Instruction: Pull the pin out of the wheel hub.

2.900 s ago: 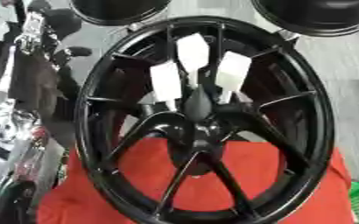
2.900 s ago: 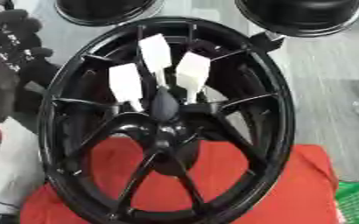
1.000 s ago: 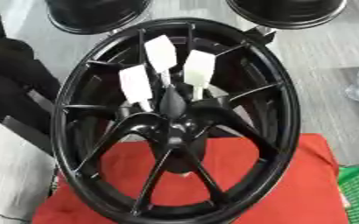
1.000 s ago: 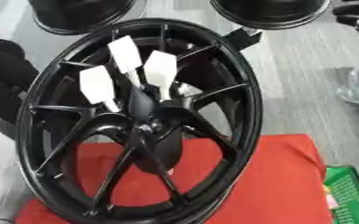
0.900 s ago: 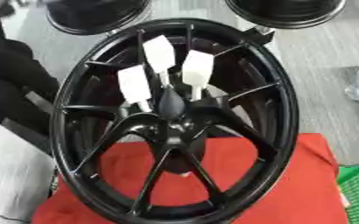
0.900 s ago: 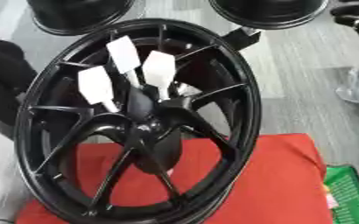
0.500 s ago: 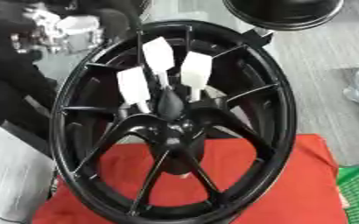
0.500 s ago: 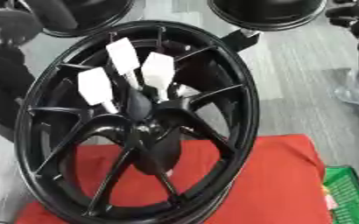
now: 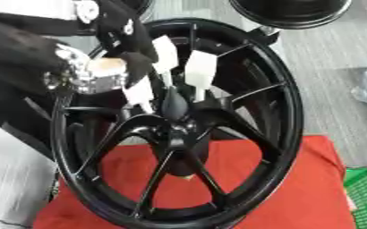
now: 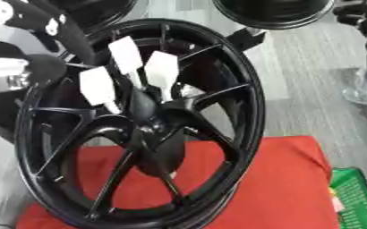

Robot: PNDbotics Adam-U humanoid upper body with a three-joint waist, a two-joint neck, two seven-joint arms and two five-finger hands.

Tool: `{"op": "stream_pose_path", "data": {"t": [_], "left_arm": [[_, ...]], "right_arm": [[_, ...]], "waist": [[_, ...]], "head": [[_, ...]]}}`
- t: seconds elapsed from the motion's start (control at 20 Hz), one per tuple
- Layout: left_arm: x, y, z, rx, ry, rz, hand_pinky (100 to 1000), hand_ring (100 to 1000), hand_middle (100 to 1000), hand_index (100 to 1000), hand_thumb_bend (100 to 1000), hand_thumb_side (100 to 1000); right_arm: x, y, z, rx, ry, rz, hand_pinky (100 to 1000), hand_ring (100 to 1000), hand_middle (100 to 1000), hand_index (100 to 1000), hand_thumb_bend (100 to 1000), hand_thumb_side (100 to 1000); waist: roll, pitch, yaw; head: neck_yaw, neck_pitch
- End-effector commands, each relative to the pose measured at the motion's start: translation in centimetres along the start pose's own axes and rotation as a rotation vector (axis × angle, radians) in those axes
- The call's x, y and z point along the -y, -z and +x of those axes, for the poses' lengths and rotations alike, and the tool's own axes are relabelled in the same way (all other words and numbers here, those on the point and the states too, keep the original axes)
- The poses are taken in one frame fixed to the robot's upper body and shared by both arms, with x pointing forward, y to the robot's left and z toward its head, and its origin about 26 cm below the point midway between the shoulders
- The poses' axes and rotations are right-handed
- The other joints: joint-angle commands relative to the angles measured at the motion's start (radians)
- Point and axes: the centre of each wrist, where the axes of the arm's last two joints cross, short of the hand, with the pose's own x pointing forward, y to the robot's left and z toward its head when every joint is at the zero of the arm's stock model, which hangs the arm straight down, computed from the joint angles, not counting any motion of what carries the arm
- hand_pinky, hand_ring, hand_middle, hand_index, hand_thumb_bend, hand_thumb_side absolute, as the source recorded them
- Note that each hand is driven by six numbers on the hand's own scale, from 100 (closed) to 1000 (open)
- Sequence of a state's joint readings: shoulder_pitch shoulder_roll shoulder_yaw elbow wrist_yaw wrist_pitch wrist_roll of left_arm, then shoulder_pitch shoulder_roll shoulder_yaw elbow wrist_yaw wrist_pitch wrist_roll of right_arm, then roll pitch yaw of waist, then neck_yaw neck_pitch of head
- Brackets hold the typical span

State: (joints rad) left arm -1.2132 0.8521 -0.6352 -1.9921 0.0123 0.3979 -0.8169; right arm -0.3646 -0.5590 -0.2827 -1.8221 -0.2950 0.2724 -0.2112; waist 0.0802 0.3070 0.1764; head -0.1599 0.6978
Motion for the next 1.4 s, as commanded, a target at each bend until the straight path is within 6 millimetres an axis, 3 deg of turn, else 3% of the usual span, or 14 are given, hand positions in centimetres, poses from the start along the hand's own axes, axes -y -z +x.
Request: {"op": "stream_pose_path", "data": {"t": [0.05,0.25,0.55,0.6,0.75,1.15,1.4], "left_arm": [[-0.2,-0.3,0.3,-0.063,-0.002,-0.038,855,867,817,867,207,953],[0.0,-0.2,0.1,-0.090,0.003,-0.032,867,864,809,863,306,894],[0.2,-0.2,0.0,-0.099,0.005,-0.015,867,864,806,862,310,890],[0.1,-0.3,-0.1,-0.108,0.002,-0.003,867,828,743,846,365,357],[-0.1,-1.1,-0.6,-0.157,-0.032,0.082,866,829,739,856,368,163],[0.8,-0.2,-0.8,-0.221,-0.120,0.166,871,836,743,898,443,130],[1.7,0.5,-1.0,-0.241,-0.160,0.190,864,830,735,892,426,155]], "right_arm": [[0.5,0.3,1.0,0.034,-0.031,0.003,742,626,609,713,100,603],[0.5,0.3,0.9,0.032,-0.034,0.005,742,626,609,713,100,604],[0.5,0.3,0.9,0.031,-0.036,0.006,742,626,609,713,100,605],[0.5,0.3,0.8,0.029,-0.037,0.007,742,626,610,714,100,607],[0.5,0.3,0.7,0.024,-0.041,0.014,742,626,611,714,100,609],[0.4,0.4,0.7,0.024,-0.043,0.022,742,626,612,714,100,610],[0.3,0.4,0.7,0.025,-0.041,0.024,742,627,612,714,100,611]], "waist": [[-0.005,-0.028,0.001],[-0.007,-0.027,0.003],[-0.007,-0.027,0.003],[-0.008,-0.027,0.005],[-0.009,-0.025,0.005],[-0.010,-0.022,0.000],[-0.010,-0.020,-0.005]], "head": [[0.003,0.007],[0.006,0.008],[0.007,0.007],[0.005,0.007],[0.006,0.006],[0.009,0.004],[0.011,0.003]]}}
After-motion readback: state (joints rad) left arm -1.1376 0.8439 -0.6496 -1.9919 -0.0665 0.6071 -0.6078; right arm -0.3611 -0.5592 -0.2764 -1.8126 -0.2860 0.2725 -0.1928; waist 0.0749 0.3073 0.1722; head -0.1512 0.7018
